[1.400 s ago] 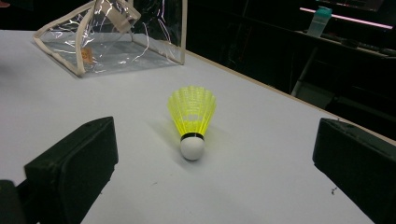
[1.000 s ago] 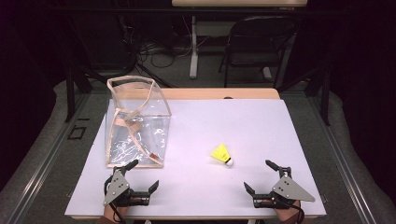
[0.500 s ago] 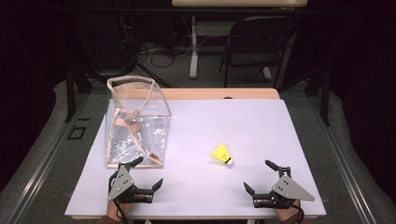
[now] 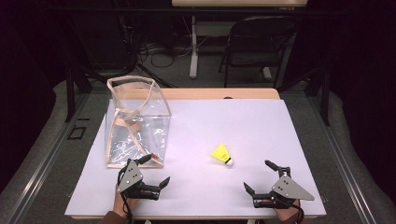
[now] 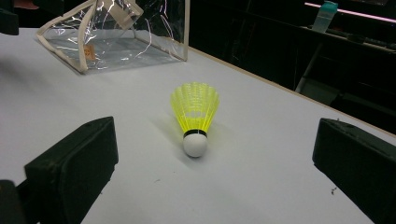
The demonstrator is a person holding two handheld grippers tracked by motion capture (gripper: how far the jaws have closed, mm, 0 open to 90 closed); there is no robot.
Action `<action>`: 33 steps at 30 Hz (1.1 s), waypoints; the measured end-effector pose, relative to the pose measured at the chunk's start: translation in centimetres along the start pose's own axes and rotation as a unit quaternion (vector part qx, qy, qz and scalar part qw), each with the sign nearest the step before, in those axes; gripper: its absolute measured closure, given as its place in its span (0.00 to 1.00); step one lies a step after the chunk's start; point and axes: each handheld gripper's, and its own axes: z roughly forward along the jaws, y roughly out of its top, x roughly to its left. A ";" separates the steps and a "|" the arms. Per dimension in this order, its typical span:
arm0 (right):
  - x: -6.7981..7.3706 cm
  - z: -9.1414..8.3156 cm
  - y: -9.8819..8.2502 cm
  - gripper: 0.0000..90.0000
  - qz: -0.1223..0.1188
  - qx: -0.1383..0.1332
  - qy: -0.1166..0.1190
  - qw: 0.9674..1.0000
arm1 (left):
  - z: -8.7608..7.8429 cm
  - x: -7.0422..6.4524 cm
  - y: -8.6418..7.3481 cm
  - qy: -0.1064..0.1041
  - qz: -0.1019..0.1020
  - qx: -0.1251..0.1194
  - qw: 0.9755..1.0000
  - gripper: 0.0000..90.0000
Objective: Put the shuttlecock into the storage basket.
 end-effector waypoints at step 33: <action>0.0 0.1 -0.1 0.00 0.002 0.008 0.002 1.000 | 4.7 -0.3 1.8 -0.062 0.016 0.044 0.997 0.00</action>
